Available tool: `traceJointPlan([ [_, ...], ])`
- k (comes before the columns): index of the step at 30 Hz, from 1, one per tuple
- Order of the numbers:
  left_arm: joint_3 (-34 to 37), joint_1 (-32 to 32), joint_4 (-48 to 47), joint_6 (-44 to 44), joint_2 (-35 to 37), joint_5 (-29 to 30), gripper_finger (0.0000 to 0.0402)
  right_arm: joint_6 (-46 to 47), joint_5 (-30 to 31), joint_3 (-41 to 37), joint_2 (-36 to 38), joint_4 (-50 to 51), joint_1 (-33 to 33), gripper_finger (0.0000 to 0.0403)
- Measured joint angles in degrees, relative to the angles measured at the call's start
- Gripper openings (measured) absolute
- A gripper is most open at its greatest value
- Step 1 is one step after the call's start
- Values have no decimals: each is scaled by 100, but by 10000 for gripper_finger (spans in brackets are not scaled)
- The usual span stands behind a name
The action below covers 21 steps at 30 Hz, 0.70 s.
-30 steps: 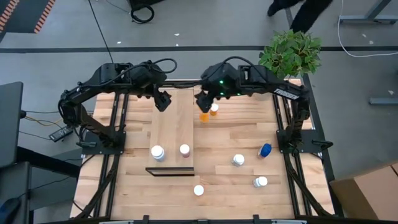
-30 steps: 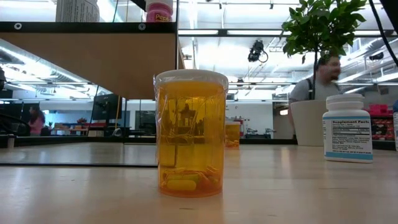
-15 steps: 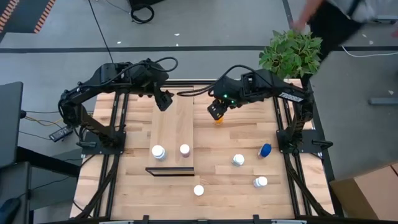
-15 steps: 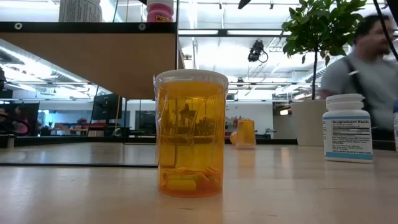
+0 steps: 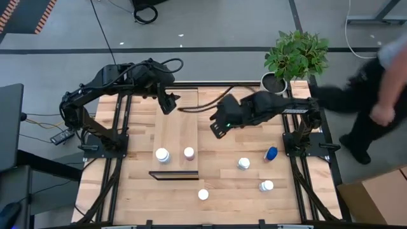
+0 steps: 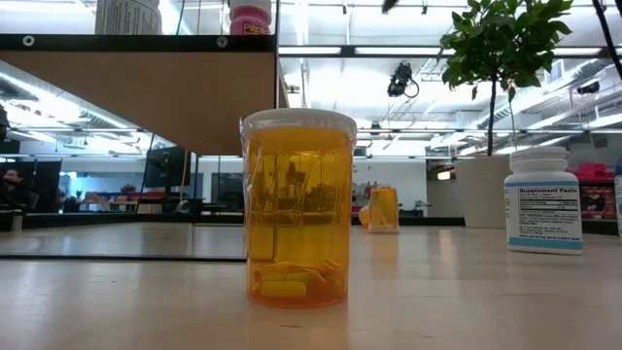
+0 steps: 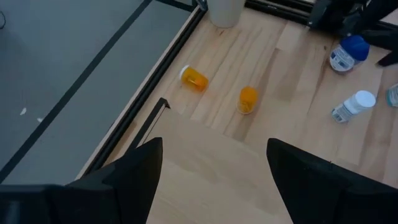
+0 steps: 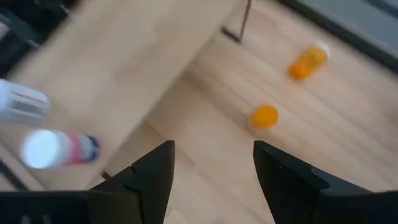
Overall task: Pick and place medicine bottles onto shelf by color
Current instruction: Put the top white pill bottle on the shelf
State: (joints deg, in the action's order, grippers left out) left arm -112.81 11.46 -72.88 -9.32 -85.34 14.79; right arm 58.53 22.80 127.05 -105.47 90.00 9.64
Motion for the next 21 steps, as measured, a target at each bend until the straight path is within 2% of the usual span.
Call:
traceJointPlan([
  [5,0,0,-87,78,0,-1,293,706,-836,-914,-2,7,307,225],
  [9,1,-9,-267,112,0,-31,293,1481,-1272,-1242,9,4,780,226],
  [17,2,-9,-164,406,0,-579,293,3563,-1547,-1848,2,-7,1696,226],
  [21,0,-9,96,703,0,-1210,293,4755,-1443,-1740,2,2,2086,226],
])
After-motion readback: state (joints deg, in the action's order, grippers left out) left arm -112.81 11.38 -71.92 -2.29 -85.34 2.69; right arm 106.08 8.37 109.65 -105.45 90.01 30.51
